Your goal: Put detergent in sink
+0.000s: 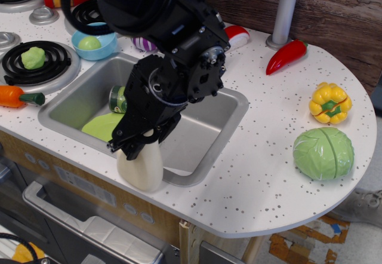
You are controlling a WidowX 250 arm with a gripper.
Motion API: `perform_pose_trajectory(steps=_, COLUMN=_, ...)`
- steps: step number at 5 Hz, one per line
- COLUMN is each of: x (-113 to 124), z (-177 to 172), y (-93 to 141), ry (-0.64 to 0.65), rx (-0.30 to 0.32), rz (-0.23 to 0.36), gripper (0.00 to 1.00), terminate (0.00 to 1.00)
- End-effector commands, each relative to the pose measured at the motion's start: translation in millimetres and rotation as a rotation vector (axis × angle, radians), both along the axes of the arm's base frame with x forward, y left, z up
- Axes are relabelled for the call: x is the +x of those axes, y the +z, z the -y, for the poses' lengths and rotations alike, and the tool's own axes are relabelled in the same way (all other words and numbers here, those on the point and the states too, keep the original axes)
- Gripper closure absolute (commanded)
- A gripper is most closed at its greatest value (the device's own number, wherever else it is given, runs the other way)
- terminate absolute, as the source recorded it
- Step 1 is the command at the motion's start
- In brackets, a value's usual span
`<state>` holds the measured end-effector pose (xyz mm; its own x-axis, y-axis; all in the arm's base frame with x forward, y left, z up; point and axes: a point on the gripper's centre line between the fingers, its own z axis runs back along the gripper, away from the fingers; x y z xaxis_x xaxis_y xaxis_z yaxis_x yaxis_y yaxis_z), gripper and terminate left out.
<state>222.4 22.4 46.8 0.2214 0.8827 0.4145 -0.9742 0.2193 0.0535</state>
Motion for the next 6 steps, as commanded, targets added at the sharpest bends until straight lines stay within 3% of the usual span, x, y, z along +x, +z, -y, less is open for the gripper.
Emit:
perform_pose_trajectory(steps=1, x=13, z=-25, y=27, ry=-0.06, rx=0.089, rz=0.004, gripper=1.0, terminate=0.0)
perform_pose_trajectory(steps=2, x=38, z=-54, y=52, ry=-0.111, rx=0.134, rz=0.0, gripper=1.0, terminate=0.0)
perform_pose_trajectory(steps=3, x=78, z=-70, y=45, ry=-0.155, rx=0.144, rz=0.051, gripper=1.0, terminate=0.0)
perform_pose_trajectory(steps=4, x=118, z=-70, y=4, ry=-0.211, rx=0.128, rz=0.139, gripper=1.0, terminate=0.0)
perform_pose_trajectory(steps=6, x=154, z=-50, y=-45, ry=-0.234, rx=0.1, rz=0.224, gripper=1.0, terminate=0.0)
